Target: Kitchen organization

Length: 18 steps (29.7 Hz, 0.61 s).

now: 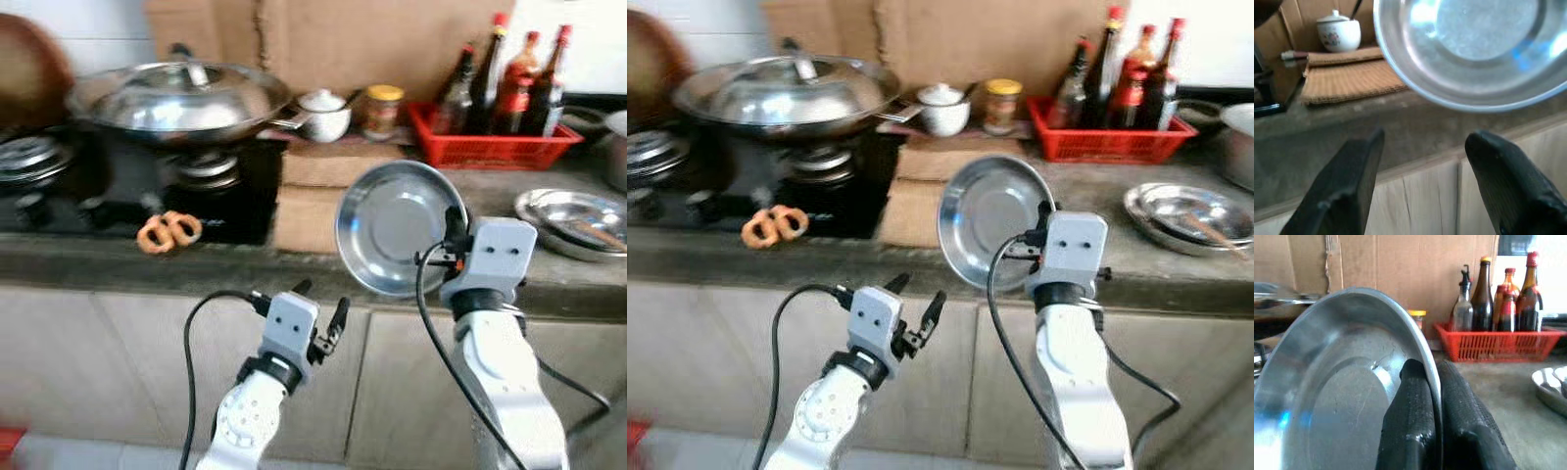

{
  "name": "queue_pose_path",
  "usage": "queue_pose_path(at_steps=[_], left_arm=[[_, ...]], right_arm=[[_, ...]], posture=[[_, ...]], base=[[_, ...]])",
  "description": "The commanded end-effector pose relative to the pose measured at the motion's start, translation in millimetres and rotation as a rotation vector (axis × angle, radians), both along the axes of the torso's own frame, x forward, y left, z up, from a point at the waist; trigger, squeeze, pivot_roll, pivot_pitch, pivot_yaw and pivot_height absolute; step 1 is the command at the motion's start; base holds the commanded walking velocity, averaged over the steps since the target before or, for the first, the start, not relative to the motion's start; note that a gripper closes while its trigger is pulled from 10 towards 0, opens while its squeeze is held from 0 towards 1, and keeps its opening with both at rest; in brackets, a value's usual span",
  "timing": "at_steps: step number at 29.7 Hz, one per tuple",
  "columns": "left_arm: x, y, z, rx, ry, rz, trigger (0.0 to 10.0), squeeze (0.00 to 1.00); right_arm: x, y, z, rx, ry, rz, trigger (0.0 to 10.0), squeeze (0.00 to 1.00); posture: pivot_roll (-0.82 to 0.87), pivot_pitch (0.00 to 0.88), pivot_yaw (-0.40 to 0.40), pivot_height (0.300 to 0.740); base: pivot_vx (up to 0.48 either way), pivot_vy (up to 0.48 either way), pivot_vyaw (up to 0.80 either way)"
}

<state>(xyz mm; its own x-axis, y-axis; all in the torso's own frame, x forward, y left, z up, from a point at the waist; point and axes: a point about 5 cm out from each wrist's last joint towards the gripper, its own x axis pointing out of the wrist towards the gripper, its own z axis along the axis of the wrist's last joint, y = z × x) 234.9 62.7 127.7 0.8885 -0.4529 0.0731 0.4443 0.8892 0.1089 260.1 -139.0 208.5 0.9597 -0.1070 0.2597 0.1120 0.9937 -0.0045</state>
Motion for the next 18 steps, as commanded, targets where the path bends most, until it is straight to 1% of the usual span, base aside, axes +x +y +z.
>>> queue_pose_path(at_steps=[1,4,5,18], left_arm=[[1.7,-1.4,7.1,-0.001,-0.033,-0.009,10.0,0.0],[1.7,-1.4,7.2,-0.001,-0.033,-0.009,10.0,0.0],[1.8,-1.4,7.3,-0.001,-0.034,-0.009,10.0,0.0],[1.7,-1.4,7.0,0.0,-0.033,-0.008,10.0,0.0]], right_arm=[[-0.4,-0.9,3.6,0.0,-0.021,-0.007,0.0,0.0],[-0.2,-1.5,2.2,0.003,-0.014,-0.009,0.0,0.0],[-0.1,-2.0,1.3,0.006,-0.009,-0.011,0.0,0.0],[-0.2,-3.3,-4.0,0.005,0.012,-0.013,0.0,0.0]], posture=[[0.09,0.0,-0.021,0.74],[0.09,0.0,-0.021,0.74],[0.09,0.0,-0.021,0.74],[0.09,0.0,-0.019,0.74]], base=[[-0.3,0.0,0.0],[-0.3,0.0,0.0],[-0.304,0.0,-0.62],[-0.301,0.0,-0.8]])
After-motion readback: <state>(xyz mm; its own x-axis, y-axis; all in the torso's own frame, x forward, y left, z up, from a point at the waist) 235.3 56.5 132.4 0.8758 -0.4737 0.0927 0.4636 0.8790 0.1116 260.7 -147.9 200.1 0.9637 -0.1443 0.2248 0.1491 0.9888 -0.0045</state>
